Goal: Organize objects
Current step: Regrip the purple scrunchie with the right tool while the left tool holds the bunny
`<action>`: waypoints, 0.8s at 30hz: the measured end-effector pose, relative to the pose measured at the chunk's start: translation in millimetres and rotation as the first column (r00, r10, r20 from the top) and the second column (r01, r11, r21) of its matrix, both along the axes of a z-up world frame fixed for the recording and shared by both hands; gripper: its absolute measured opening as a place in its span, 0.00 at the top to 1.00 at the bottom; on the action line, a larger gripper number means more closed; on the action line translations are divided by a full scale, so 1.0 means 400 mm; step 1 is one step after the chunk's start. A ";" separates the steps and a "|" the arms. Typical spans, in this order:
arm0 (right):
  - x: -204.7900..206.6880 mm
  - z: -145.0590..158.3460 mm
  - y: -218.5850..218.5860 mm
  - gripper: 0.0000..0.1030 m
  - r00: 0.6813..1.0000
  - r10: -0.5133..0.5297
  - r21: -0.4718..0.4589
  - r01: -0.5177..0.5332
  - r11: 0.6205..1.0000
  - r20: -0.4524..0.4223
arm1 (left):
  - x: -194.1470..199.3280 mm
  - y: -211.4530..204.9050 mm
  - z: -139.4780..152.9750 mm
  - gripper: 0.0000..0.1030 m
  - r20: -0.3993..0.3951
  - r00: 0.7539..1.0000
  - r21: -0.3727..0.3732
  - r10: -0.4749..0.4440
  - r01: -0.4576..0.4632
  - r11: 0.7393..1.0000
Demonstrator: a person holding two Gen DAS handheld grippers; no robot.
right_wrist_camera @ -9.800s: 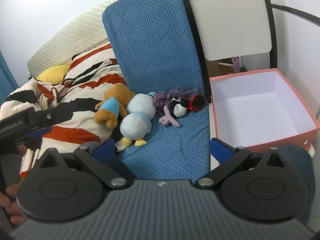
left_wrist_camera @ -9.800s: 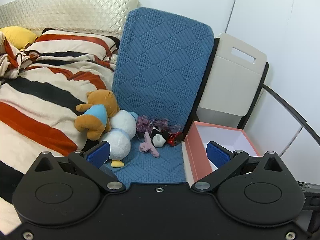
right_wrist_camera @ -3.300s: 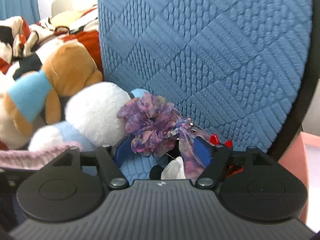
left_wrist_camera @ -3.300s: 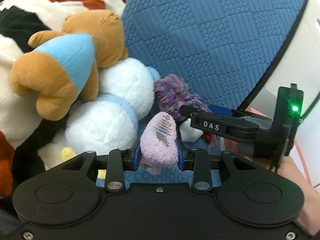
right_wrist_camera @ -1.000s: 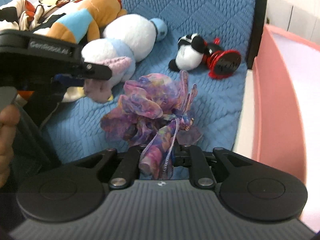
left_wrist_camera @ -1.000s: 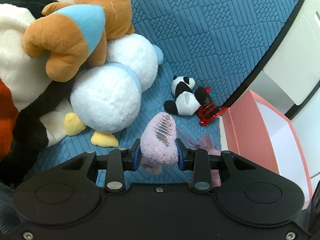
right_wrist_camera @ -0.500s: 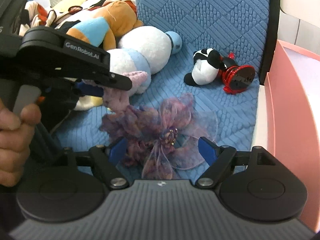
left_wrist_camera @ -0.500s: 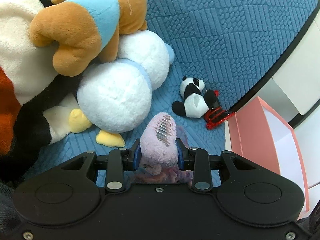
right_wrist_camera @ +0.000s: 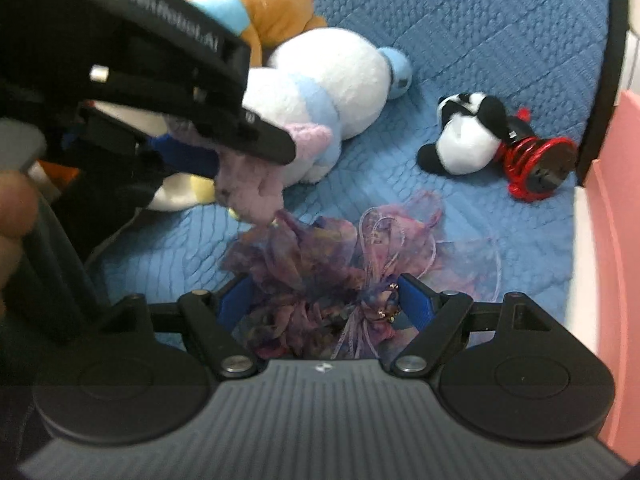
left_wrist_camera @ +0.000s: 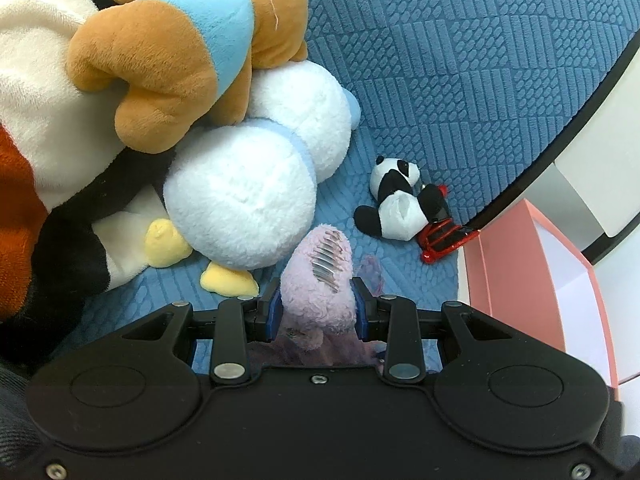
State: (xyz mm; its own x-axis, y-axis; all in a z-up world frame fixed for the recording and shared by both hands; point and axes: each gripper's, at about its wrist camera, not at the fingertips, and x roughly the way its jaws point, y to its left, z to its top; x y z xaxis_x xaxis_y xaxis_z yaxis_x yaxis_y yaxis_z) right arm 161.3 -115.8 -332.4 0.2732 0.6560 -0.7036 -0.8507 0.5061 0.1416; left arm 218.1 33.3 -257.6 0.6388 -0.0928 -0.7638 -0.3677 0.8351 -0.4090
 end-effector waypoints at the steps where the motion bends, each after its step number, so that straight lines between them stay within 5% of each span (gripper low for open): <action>1: 0.002 -0.008 0.004 0.21 1.000 -0.001 -0.007 0.001 1.000 0.001 | 0.001 0.000 0.000 0.69 0.000 1.000 0.000 0.001 -0.001 1.000; 8: 0.012 -0.038 0.006 0.36 0.999 -0.042 -0.035 0.043 0.998 0.027 | 0.002 -0.001 -0.003 0.69 -0.008 1.000 0.009 0.009 -0.009 1.000; 12: 0.015 -0.027 0.001 0.70 0.997 -0.067 -0.029 0.068 0.997 0.028 | 0.002 -0.002 -0.004 0.69 -0.010 1.000 0.014 0.011 -0.011 1.000; 24: 0.039 0.048 -0.094 0.74 0.980 -0.197 -0.023 0.197 0.980 -0.011 | 0.004 -0.024 0.001 0.69 -0.005 1.000 0.018 -0.016 0.017 1.000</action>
